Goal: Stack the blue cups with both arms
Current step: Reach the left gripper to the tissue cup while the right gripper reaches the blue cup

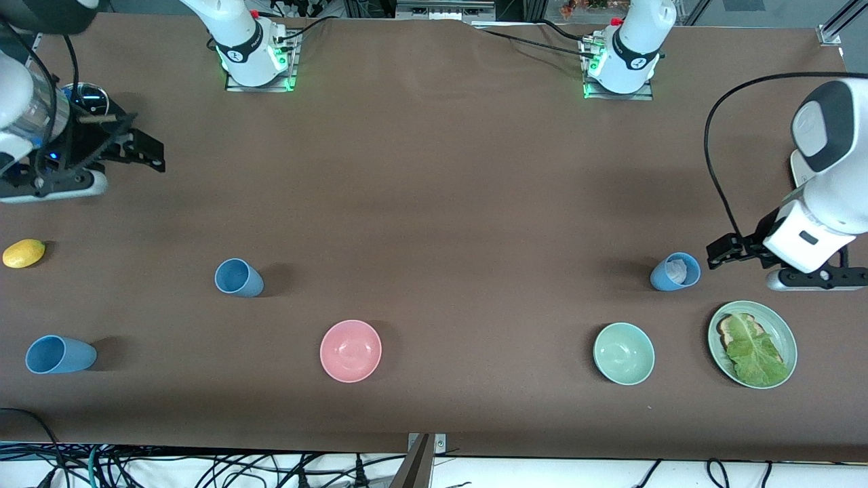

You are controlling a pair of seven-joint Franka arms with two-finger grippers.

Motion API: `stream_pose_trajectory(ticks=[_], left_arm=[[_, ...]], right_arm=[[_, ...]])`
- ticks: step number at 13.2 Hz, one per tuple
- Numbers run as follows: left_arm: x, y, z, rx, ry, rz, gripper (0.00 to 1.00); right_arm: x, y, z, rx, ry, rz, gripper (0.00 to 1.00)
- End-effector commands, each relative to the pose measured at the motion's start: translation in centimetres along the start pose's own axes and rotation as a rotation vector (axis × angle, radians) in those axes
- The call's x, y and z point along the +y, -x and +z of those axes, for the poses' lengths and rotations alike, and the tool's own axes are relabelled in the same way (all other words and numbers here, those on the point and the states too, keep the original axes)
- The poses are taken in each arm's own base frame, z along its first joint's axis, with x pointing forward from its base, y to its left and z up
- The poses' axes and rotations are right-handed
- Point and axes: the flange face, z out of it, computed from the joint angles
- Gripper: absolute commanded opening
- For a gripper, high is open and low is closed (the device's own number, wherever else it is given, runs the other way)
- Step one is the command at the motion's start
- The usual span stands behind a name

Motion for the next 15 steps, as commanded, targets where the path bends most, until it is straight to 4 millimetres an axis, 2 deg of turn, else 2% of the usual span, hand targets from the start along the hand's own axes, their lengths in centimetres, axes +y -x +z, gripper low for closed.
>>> stream_pose_trajectory(ticks=[1, 3, 6, 10, 12, 14, 15], left_arm=[[-0.2, 1.2, 2.2, 0.014, 0.012, 0.001, 1.00], [-0.3, 1.8, 4.1, 0.022, 0.011, 0.000, 1.00], [-0.7, 3.0, 6.9, 0.034, 0.002, 0.029, 1.00], [-2.9, 4.4, 10.7, 0.057, -0.007, 0.072, 1.00], [-4.3, 4.4, 11.3, 0.065, -0.013, 0.101, 1.00], [-4.8, 4.5, 11.9, 0.063, -0.015, 0.111, 1.00], [-5.2, 4.5, 12.1, 0.063, -0.017, 0.114, 1.00]], right_arm=[[0.3, -2.6, 2.6, 0.010, -0.009, -0.022, 1.00], [0.5, -3.8, 4.2, 0.010, -0.014, -0.023, 1.00], [0.6, -4.6, 5.8, -0.011, -0.010, -0.024, 1.00], [0.7, -6.5, 8.3, 0.030, -0.008, -0.050, 1.00], [0.6, -6.3, 11.8, 0.051, -0.002, -0.068, 1.00], [1.0, -6.1, 14.6, 0.051, -0.003, -0.079, 0.99], [1.2, -6.0, 15.9, 0.060, -0.003, -0.077, 0.94]])
